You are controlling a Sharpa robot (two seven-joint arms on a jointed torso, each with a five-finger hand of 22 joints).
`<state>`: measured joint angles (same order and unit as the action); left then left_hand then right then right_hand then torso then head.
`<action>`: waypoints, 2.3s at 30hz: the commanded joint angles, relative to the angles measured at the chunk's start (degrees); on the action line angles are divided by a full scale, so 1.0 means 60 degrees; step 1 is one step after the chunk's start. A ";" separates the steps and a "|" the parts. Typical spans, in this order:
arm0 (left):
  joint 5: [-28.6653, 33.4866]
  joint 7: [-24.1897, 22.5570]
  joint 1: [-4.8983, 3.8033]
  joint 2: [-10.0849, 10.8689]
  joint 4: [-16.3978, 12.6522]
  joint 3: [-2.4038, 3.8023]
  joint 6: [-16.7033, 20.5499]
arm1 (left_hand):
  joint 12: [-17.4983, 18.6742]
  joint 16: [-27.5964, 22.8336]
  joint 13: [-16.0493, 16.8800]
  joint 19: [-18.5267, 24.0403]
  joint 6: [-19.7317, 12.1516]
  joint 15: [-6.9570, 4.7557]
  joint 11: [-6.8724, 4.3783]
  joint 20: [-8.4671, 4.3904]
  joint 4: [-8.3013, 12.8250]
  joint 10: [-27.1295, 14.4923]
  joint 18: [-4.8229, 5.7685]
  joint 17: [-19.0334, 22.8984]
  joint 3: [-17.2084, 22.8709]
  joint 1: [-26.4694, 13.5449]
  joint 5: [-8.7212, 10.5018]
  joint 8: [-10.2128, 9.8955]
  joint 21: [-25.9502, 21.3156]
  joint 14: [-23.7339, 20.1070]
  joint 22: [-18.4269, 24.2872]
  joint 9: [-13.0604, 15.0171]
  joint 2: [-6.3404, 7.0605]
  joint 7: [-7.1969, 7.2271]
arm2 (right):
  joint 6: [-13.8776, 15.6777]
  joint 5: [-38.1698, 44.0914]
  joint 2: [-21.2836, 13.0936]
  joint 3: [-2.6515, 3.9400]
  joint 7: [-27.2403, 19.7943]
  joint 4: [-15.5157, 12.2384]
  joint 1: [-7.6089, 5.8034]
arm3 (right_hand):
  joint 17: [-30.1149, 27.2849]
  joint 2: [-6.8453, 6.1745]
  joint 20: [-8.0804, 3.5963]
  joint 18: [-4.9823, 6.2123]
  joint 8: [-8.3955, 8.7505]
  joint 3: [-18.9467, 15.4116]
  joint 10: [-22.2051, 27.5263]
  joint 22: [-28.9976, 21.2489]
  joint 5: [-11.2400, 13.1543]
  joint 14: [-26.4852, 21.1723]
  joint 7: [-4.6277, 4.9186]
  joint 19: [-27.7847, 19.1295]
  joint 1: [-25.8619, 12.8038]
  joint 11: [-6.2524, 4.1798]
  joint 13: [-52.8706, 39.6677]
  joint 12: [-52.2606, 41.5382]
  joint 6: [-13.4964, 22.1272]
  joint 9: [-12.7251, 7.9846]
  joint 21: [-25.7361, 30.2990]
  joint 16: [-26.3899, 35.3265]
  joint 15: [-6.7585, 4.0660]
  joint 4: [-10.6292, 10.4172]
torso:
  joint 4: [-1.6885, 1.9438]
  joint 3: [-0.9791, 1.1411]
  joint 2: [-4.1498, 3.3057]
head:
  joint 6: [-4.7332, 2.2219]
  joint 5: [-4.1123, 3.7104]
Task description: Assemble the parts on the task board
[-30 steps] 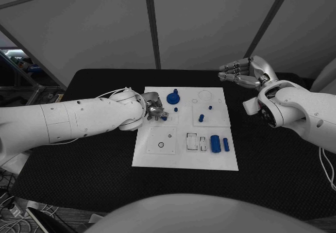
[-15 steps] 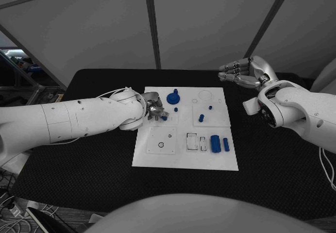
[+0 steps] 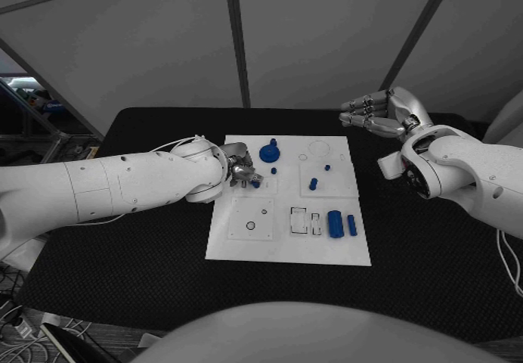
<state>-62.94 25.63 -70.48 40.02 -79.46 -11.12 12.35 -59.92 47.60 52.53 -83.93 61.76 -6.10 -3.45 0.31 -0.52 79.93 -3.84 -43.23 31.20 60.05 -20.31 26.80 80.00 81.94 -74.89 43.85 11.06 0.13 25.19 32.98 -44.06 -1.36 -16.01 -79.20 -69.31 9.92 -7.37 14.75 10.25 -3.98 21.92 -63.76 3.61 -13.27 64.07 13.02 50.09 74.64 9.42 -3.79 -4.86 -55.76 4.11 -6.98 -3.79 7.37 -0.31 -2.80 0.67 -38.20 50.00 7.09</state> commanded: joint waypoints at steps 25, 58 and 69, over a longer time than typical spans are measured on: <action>0.0016 0.0171 0.0012 0.0003 0.0027 -0.0008 0.0098 | -0.0131 -0.0043 0.0005 -0.0327 0.0123 -0.0088 -0.0116 -0.0098 -0.0299 0.0005 0.0160 -0.0031 -0.0956 -0.0106 -0.0039 0.0265 0.0159 0.0021 -0.0198 0.0383 -0.0044 0.0067 | -0.0078 0.0027 0.0000 0.0008 -0.0041 -0.0023 -0.0016 | -0.0020 0.0038 0.0062 0.0062 0.0032 -0.0057 0.0069 0.0016 -0.0065 -0.0079 -0.0004 -0.0036 -0.0099 0.0008 0.0012 -0.0066 0.0059 -0.0001 0.0056 -0.0026 0.0008 0.0004 | -0.0009 0.0003 0.0000 | -0.0001 0.0000; 0.0016 0.0358 0.0010 -0.0052 0.0152 0.0030 0.0089 | -0.0284 -0.0052 -0.0073 -0.0379 0.0101 -0.0092 -0.0119 -0.0106 -0.1307 0.0018 0.0196 -0.0065 -0.3141 -0.0334 -0.0015 0.0469 0.0274 0.0033 -0.0418 0.0763 -0.0187 0.0075 | -0.0069 0.0028 -0.0030 0.0008 -0.0026 -0.0053 -0.0016 | -0.0035 0.0035 0.0065 0.0062 0.0034 -0.0096 0.0102 0.0016 -0.0070 -0.0102 0.0007 -0.0038 -0.0115 0.0019 0.0012 -0.0081 0.0082 0.0000 0.0090 -0.0028 0.0022 -0.0007 | 0.0003 -0.0002 0.0004 | -0.0001 -0.0018; 0.0106 0.0284 0.0010 -0.0039 0.0135 0.0082 0.0269 | -0.0294 -0.0052 -0.0114 -0.0388 0.0108 -0.0093 -0.0121 -0.0107 -0.1506 0.0014 0.0201 -0.0073 -0.3544 -0.0274 -0.0015 0.0482 0.0291 0.0036 -0.0454 0.0801 -0.0308 0.0079 | -0.0067 0.0028 -0.0023 0.0008 -0.0030 -0.0046 -0.0016 | -0.0040 0.0034 0.0067 0.0061 0.0036 -0.0108 0.0114 0.0016 -0.0071 -0.0113 0.0010 -0.0041 -0.0121 0.0024 0.0013 -0.0084 0.0092 -0.0001 0.0101 -0.0026 0.0026 -0.0010 | 0.0006 0.0002 0.0003 | -0.0001 -0.0019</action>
<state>-62.76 27.49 -70.32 39.79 -78.57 -10.74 13.06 -61.35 47.60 51.91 -83.92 62.15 -6.27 -3.90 -0.10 -9.57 80.08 -0.31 -43.63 10.17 58.44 -20.32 29.35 81.56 82.11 -74.92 48.60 9.70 0.52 25.05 33.04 -44.21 -1.36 -15.92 -79.34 -69.31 9.73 -7.14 14.95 10.25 -3.98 21.61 -63.56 3.66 -13.48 63.87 13.23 49.88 74.41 9.62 -3.79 -5.11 -55.56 4.11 -6.74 -3.80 7.58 -0.30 -2.75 0.67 -38.17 50.00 6.97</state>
